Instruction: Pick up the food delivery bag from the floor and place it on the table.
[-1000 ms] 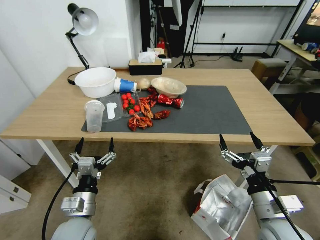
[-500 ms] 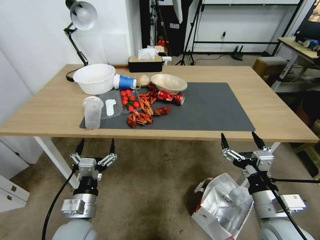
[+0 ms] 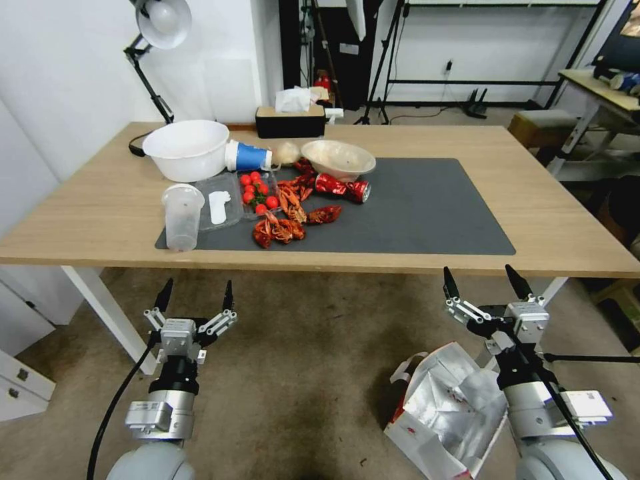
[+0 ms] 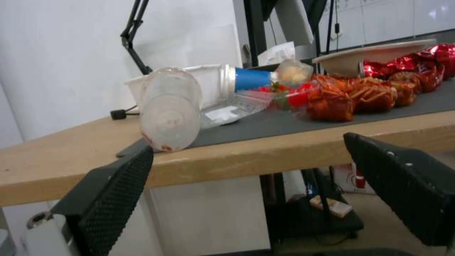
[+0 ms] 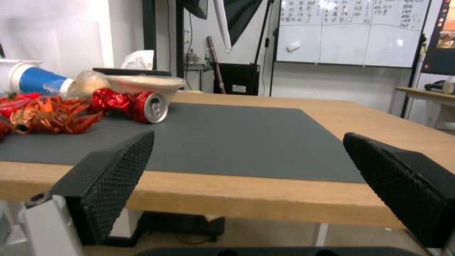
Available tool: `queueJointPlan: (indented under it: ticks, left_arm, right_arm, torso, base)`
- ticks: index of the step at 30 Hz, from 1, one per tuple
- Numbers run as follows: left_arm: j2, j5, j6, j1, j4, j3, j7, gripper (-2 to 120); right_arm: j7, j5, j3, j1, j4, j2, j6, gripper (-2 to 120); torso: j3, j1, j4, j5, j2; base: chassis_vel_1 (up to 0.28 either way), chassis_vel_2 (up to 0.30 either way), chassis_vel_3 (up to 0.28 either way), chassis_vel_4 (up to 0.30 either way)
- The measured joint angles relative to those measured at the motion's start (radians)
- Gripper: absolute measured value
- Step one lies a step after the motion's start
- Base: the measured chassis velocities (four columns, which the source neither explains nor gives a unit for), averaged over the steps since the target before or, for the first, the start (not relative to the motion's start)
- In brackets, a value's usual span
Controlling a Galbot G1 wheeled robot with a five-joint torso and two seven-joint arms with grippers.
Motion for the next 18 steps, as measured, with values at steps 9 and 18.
queueJointPlan:
  ticks: [9,18]
  left_arm:
    - [-0.005,0.015,-0.008,0.011,-0.004,0.006,0.001,100]
    - [-0.010,0.017,-0.010,0.016,-0.013,0.007,0.007,99]
  right_arm:
    - [0.000,0.000,0.004,0.000,0.000,0.001,0.004,100]
    - [0.002,0.005,0.008,-0.003,0.001,0.003,0.003,100]
  torso:
    - [-0.027,-0.019,0.0000,-0.0001,-0.046]
    - [-0.050,-0.035,0.0000,0.0000,-0.086]
  base:
    - [0.000,0.000,0.000,0.000]
    - [0.000,0.000,0.000,0.000]
